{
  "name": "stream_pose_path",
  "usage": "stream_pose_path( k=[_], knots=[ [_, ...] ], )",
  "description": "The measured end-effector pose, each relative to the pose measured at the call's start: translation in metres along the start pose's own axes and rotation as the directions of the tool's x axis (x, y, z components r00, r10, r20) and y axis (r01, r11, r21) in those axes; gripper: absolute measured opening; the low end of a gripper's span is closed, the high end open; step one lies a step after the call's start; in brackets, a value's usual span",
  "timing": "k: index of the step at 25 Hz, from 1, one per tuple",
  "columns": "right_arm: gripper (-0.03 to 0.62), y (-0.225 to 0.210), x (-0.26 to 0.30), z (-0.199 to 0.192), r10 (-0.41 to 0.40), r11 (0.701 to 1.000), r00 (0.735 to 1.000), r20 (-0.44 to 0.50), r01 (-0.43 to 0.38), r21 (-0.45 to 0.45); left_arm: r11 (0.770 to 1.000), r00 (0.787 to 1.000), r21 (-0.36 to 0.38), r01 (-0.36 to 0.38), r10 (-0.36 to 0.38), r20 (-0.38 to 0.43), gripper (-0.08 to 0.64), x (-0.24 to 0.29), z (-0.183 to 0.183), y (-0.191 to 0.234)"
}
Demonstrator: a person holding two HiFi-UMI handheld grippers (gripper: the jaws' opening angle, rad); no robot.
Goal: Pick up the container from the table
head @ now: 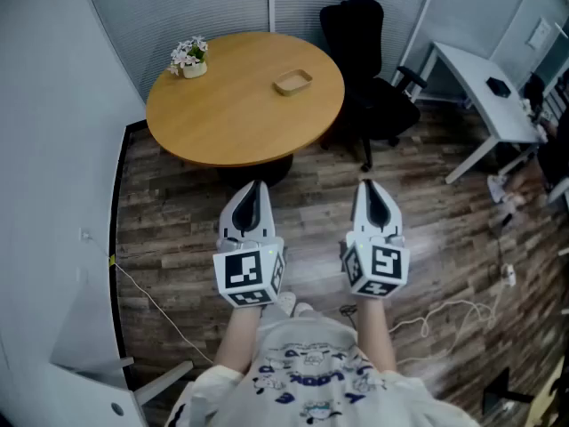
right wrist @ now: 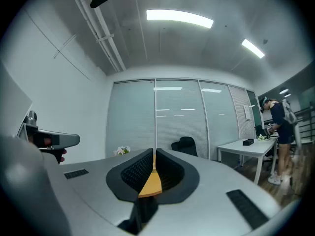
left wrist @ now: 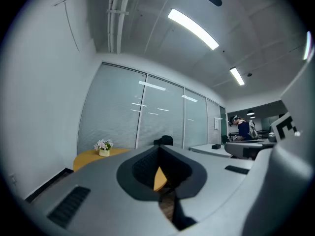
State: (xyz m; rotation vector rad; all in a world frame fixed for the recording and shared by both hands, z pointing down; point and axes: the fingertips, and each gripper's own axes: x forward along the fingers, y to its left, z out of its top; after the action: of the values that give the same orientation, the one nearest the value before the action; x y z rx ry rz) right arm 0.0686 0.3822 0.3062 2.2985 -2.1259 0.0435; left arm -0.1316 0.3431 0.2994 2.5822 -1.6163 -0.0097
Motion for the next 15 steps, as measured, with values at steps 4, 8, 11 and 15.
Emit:
stream_pose_path(
  k=[4,8,11,15],
  knots=[
    [0.018,-0.002,0.002,-0.002,-0.002,1.000,1.000,-0.005,0.002,-0.002,1.000,1.000,0.001,0.002,-0.002,-0.002,0.002,0.003,-0.002,0.000],
    [0.018,-0.004,0.008,-0.001,-0.002,1.000,1.000,0.000,0.002,-0.004,1.000,1.000,-0.004,0.002,-0.002,-0.006,0.002,0.009,-0.002,0.002],
    [0.019,-0.001,0.013,-0.003,0.005,1.000,1.000,-0.002,-0.005,0.001,1.000,1.000,-0.004,0.004,-0.004,-0.006,0.002,0.013,-0.004,0.004],
    [0.020,0.004,0.023,-0.005,0.007,1.000,1.000,-0.011,-0.007,0.023,1.000,1.000,-0.002,0.006,-0.006,-0.009,0.002,0.022,-0.006,0.010]
  ],
)
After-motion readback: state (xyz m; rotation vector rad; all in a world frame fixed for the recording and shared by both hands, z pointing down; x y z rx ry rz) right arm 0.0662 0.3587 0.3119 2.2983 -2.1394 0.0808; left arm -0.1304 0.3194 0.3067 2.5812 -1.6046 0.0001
